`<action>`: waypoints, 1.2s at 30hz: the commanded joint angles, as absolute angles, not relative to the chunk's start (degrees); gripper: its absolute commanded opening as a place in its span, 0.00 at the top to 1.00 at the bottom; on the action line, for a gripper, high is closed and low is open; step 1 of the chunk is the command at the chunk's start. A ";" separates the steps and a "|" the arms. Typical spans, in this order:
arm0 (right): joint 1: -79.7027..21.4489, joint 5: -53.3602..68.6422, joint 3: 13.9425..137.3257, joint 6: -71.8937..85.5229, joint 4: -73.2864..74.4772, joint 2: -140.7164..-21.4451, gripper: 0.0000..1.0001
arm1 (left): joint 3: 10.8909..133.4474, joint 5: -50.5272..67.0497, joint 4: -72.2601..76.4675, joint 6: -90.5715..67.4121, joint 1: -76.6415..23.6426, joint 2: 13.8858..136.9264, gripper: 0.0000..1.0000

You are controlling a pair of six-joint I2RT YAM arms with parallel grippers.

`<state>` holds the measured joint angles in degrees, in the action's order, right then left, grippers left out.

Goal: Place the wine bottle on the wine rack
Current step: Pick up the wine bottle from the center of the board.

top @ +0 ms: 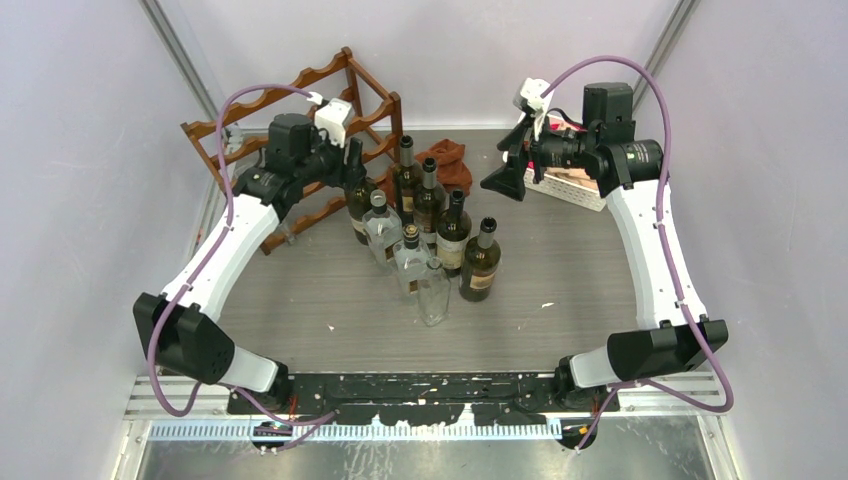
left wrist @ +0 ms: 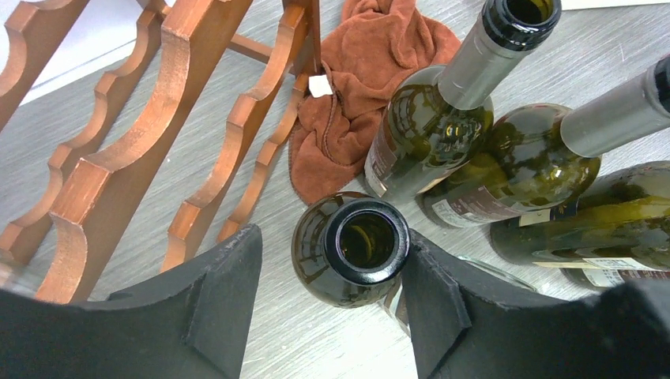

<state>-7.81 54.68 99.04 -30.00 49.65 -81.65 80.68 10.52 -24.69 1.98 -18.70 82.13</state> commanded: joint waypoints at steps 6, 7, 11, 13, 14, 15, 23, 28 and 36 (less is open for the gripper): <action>-8.12 54.06 99.56 -29.97 47.29 -81.43 0.00 | 83.37 12.17 -21.87 2.27 -18.81 83.27 0.46; -8.16 53.98 99.58 -30.01 47.29 -81.49 0.00 | 83.33 12.18 -21.83 2.35 -18.81 83.31 0.48; -8.15 53.55 99.67 -30.34 47.54 -81.64 0.00 | 83.32 12.77 -21.74 3.14 -18.81 83.43 0.71; -8.09 53.40 99.80 -30.47 47.68 -81.78 0.00 | 83.37 12.95 -21.71 3.89 -18.81 83.34 0.93; -8.09 53.31 99.82 -30.56 47.78 -81.74 0.00 | 83.22 12.78 -21.69 4.32 -18.81 83.18 0.99; -8.15 53.15 99.91 -30.64 47.81 -81.76 0.00 | 83.03 12.69 -21.65 5.13 -18.81 82.84 1.00; -8.17 52.32 99.90 -31.82 48.74 -81.75 0.00 | 81.57 9.54 -22.75 15.45 -18.64 76.60 1.00; -8.17 52.38 99.83 -31.90 48.65 -82.00 0.00 | 81.18 11.57 -24.80 20.56 -18.46 74.11 1.00; -8.10 52.12 99.93 -32.52 49.13 -82.09 0.00 | 77.74 13.69 -24.12 24.27 -18.46 69.35 1.00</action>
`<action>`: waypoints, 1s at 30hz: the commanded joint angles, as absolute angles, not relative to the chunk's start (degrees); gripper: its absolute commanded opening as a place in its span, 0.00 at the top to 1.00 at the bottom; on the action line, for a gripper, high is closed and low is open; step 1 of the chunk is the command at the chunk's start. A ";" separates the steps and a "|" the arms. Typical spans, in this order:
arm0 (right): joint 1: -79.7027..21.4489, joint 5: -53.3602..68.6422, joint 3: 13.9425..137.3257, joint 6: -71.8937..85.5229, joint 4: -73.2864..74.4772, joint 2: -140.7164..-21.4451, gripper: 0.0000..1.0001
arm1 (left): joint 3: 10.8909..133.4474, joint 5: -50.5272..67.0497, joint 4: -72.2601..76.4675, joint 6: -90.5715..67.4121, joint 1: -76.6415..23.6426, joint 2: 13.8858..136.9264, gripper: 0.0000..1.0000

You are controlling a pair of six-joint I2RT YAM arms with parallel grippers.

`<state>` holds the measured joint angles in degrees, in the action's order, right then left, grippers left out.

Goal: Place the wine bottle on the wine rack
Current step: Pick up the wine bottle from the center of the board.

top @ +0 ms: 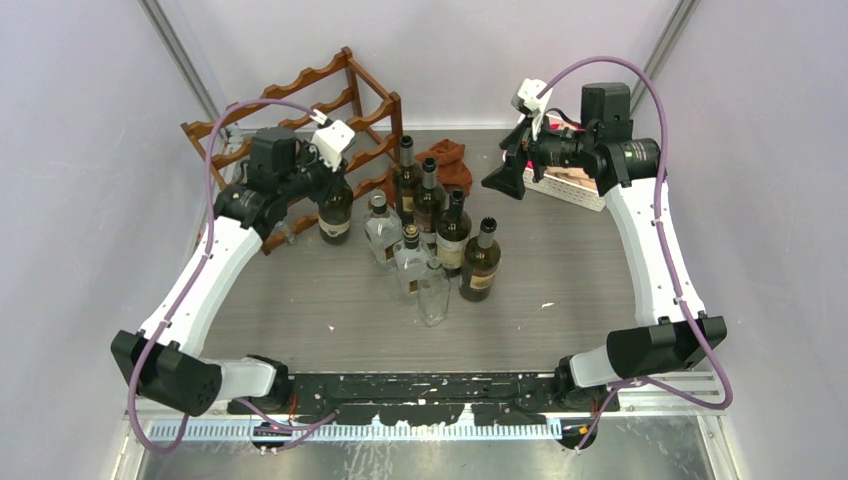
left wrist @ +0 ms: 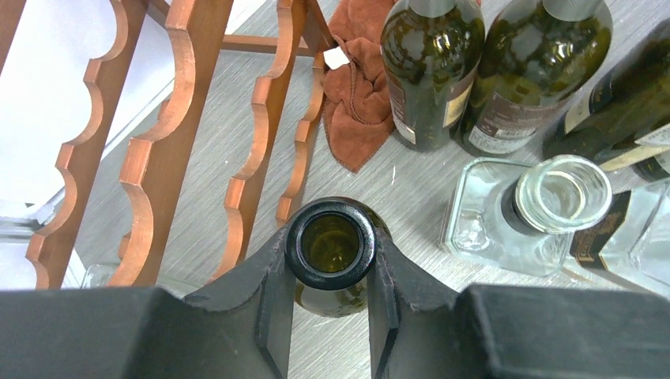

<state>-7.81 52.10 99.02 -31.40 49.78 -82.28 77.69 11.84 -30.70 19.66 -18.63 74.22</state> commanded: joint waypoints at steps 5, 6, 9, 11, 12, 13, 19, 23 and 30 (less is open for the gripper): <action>-8.13 52.12 100.11 -32.52 49.25 -82.40 0.00 | 75.08 14.03 -23.98 28.62 -18.46 66.89 1.00; -8.09 52.12 100.11 -32.52 49.28 -82.45 0.00 | 74.49 14.35 -23.84 29.76 -18.46 66.42 1.00; -8.11 52.14 100.26 -32.90 49.73 -82.58 0.00 | 72.98 15.16 -22.83 32.12 -18.46 65.33 1.00; -8.09 52.12 100.30 -33.11 49.99 -82.60 0.00 | 72.30 15.77 -22.25 33.58 -18.54 64.58 1.00; -8.12 52.04 100.38 -33.13 50.15 -82.62 0.00 | 71.99 15.81 -21.90 33.99 -18.54 64.21 1.00; -8.12 52.03 100.44 -33.21 50.25 -82.69 0.00 | 71.72 15.89 -21.59 34.51 -18.54 63.91 1.00; -8.16 51.90 100.82 -33.35 50.70 -83.07 0.00 | 70.43 16.03 -19.89 37.98 -19.04 62.90 1.00; -8.10 51.70 101.28 -33.91 51.40 -83.44 0.00 | 70.25 14.54 -19.22 40.71 -19.95 62.78 1.00; -8.17 51.50 102.11 -34.41 52.15 -84.09 0.00 | 69.51 12.59 -17.42 44.62 -20.80 62.73 1.00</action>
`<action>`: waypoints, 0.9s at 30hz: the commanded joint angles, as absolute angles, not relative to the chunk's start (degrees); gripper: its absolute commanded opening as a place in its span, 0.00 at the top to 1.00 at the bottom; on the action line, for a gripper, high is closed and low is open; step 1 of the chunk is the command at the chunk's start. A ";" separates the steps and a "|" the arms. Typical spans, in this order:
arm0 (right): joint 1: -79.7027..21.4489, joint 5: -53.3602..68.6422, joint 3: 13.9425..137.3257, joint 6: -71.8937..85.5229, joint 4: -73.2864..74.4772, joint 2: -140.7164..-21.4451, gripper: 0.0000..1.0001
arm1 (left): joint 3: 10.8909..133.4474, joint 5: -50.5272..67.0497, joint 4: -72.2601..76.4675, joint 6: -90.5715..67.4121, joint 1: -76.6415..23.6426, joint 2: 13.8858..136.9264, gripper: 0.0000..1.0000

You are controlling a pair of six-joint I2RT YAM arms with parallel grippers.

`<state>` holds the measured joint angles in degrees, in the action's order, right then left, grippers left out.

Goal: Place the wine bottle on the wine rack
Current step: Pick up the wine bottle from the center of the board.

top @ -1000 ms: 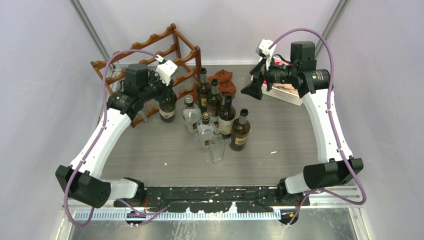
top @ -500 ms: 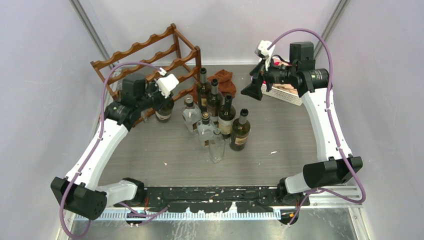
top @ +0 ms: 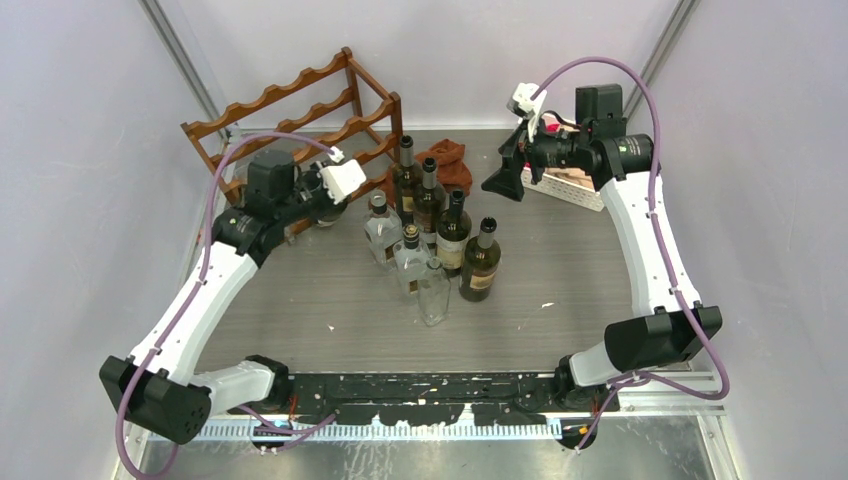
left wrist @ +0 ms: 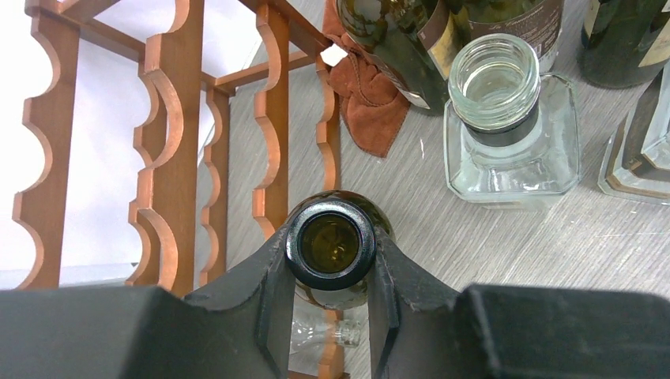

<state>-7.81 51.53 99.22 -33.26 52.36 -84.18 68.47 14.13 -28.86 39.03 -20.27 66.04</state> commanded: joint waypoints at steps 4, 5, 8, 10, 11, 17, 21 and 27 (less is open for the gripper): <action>-8.12 51.33 102.52 -34.79 52.64 -84.51 0.00 | 68.27 11.10 -14.81 45.68 -21.71 62.84 1.00; -8.09 51.25 102.63 -34.91 52.78 -84.60 0.00 | 67.99 10.62 -14.39 46.18 -21.97 62.84 1.00; -8.16 51.00 102.91 -35.31 53.32 -84.83 0.00 | 67.39 9.70 -13.45 47.20 -22.49 62.69 1.00; -8.14 50.98 103.08 -35.54 53.59 -84.88 0.00 | 67.05 9.59 -13.24 47.82 -22.87 62.67 1.00; -8.10 50.91 103.14 -35.63 53.68 -84.97 0.00 | 66.81 9.34 -13.04 48.20 -23.12 62.63 1.00; -8.17 50.57 103.44 -36.36 54.53 -85.39 0.00 | 62.96 5.19 -10.18 51.25 -26.41 61.43 1.00; -8.13 50.52 103.46 -36.88 54.93 -85.60 0.00 | 61.70 3.27 -9.76 53.34 -27.51 60.68 1.00; -8.15 50.45 103.74 -36.91 55.18 -85.90 0.00 | 61.82 1.17 -10.81 54.54 -28.51 59.49 1.00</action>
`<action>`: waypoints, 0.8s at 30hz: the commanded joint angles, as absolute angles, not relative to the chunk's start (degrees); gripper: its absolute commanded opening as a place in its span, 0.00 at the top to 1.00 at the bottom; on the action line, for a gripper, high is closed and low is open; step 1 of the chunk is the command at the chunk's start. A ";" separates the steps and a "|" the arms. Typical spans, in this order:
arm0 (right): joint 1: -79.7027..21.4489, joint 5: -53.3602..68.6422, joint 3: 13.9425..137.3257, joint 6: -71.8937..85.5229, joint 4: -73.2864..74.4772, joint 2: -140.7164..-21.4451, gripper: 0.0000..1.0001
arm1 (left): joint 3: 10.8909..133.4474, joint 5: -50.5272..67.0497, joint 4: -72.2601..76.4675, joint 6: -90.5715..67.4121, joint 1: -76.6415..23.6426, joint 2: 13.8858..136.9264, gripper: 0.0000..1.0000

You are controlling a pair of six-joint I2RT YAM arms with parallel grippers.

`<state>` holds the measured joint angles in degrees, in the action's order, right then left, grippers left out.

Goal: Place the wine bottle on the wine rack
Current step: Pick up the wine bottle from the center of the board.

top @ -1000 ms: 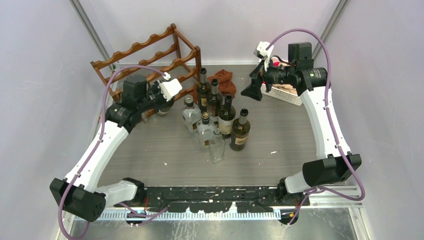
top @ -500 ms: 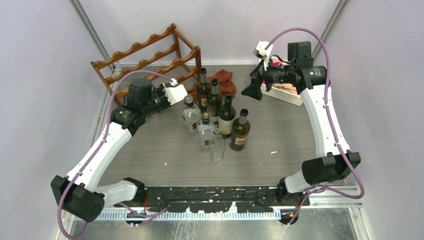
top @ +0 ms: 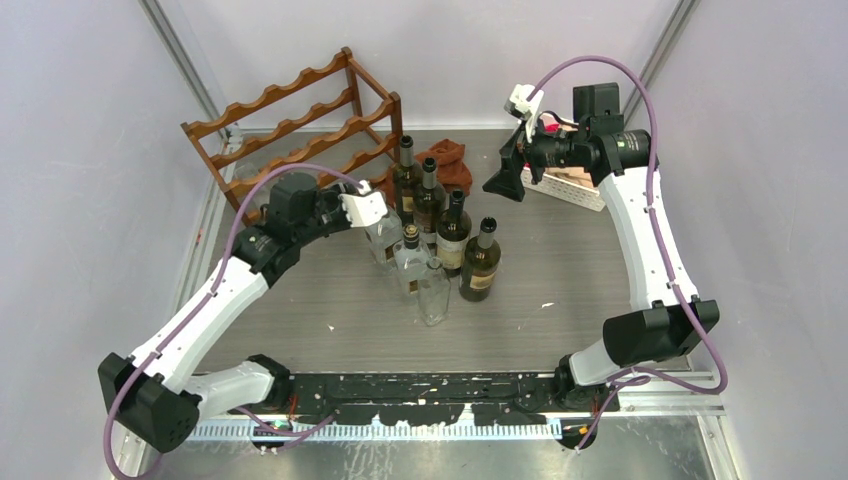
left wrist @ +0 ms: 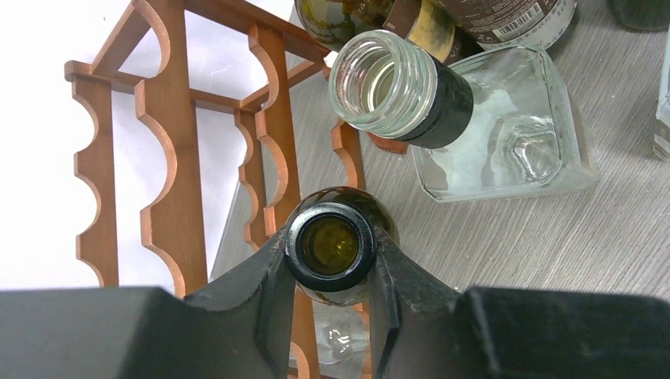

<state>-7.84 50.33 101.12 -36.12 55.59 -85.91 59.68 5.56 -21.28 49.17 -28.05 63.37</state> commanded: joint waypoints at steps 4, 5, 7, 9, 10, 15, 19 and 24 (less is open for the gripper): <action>-8.09 50.47 103.76 -36.95 55.20 -85.96 0.00 | 61.73 -1.12 -11.55 55.50 -29.31 58.40 1.00; -8.13 50.45 103.83 -36.98 55.20 -85.96 0.00 | 61.85 -1.47 -12.03 55.61 -29.49 58.24 1.00; -8.17 50.53 103.84 -37.00 55.20 -86.04 0.00 | 61.55 -1.70 -12.48 55.93 -29.69 58.10 1.00; -8.14 50.54 103.95 -37.09 55.26 -86.20 0.00 | 60.78 -2.10 -12.48 56.46 -30.07 58.01 1.00; -8.16 50.54 103.96 -37.09 55.28 -86.24 0.00 | 60.58 -2.53 -12.54 56.76 -30.42 58.01 1.00; -8.14 50.20 103.75 -37.68 55.76 -85.99 0.00 | 59.56 -4.64 -13.74 58.59 -32.33 57.58 1.00; -8.11 50.16 103.57 -37.88 55.81 -85.87 0.00 | 58.33 -6.71 -14.25 60.41 -34.03 57.15 1.00; -8.17 50.27 103.67 -37.97 55.90 -85.97 0.00 | 56.72 -8.64 -12.98 62.25 -35.31 57.28 1.00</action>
